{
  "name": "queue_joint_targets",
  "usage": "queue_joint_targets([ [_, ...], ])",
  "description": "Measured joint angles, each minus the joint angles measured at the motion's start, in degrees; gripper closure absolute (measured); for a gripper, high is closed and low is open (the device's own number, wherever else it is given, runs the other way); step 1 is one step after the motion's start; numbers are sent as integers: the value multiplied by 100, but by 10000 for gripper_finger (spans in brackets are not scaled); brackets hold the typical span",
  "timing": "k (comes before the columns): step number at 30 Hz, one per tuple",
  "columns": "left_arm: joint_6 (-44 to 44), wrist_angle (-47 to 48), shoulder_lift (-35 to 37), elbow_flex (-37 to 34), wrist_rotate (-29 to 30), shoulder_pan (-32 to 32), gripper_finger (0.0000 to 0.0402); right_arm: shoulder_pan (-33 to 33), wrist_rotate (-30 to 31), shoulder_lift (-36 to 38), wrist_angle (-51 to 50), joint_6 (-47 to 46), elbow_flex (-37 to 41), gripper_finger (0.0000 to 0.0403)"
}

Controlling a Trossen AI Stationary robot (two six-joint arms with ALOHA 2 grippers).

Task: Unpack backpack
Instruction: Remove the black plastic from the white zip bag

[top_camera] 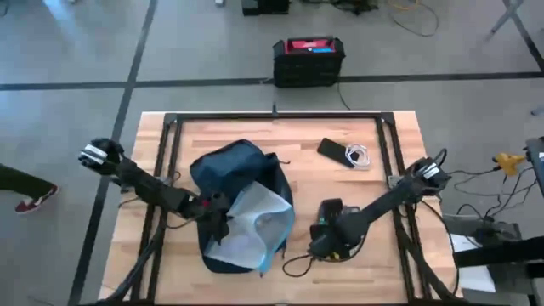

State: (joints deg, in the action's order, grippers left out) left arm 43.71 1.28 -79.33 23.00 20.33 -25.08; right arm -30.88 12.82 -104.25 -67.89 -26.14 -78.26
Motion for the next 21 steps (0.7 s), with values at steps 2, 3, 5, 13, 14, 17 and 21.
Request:
queue_joint_targets([
  [2,3,0,0,0,1,0,283,-26,0,0,125,-28,2,218],
  [3,3,0,0,0,1,0,283,-38,0,0,268,-22,1,219],
  [5,-13,-2,0,0,5,0,283,-49,34,0,717,79,-17,223],
  [13,-34,-120,0,0,-5,0,283,202,515,-262,4631,1393,285,242],
  [14,-34,-147,0,0,-13,0,283,304,517,-364,5056,1418,311,244],
  [17,-35,-194,-2,0,-21,0,283,661,528,-730,5968,1324,317,249],
  [21,-31,-210,-2,0,-18,0,283,1145,525,-1144,6356,1079,290,242],
])
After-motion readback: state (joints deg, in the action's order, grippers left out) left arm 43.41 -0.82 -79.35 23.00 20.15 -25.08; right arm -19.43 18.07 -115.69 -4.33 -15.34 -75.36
